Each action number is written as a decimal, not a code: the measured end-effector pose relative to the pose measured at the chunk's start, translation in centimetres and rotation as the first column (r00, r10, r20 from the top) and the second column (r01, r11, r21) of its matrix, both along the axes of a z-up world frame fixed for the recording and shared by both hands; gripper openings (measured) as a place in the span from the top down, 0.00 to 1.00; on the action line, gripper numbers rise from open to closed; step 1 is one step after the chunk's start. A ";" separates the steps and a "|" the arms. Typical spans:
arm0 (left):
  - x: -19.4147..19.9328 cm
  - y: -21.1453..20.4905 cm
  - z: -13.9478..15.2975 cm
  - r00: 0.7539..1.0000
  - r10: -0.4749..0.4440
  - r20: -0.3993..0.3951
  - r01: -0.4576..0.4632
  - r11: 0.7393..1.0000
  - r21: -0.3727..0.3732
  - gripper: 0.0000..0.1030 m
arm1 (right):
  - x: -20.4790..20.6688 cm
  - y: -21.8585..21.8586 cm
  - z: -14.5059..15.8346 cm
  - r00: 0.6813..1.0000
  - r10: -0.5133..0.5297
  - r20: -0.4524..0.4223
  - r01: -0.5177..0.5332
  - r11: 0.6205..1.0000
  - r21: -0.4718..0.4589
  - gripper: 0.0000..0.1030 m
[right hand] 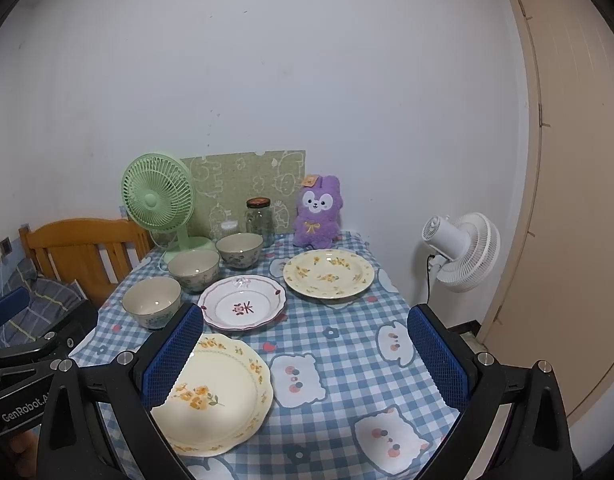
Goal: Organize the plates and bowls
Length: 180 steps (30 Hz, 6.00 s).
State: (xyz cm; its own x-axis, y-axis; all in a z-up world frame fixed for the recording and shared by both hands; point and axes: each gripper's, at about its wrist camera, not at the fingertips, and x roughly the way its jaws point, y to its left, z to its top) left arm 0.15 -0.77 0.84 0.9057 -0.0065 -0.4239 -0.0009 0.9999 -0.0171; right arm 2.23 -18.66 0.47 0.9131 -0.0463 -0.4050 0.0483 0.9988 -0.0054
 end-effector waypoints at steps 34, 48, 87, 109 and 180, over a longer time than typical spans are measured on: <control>-0.1 0.3 0.3 1.000 0.001 0.009 -0.001 1.000 -0.005 0.00 | -0.2 -0.1 0.3 1.000 0.003 0.003 -0.003 1.000 0.002 0.00; -0.6 -0.2 0.4 1.000 -0.001 0.031 0.000 1.000 0.019 0.00 | -0.6 -0.5 0.6 1.000 0.001 0.014 -0.001 1.000 0.015 0.00; 3.2 0.8 -3.9 0.996 0.018 -0.088 -0.020 1.000 -0.014 0.06 | 3.6 1.3 -4.4 0.993 0.050 -0.107 -0.049 0.999 0.015 0.03; 10.5 1.7 -13.6 0.927 -0.017 -0.374 0.019 1.000 0.001 0.22 | 11.7 3.4 -14.3 0.919 0.077 -0.386 -0.072 0.997 0.028 0.11; 12.4 -0.8 -18.0 0.852 -0.004 -0.523 0.066 0.993 0.099 0.45 | 13.4 1.9 -19.4 0.814 0.077 -0.575 -0.058 0.997 0.053 0.47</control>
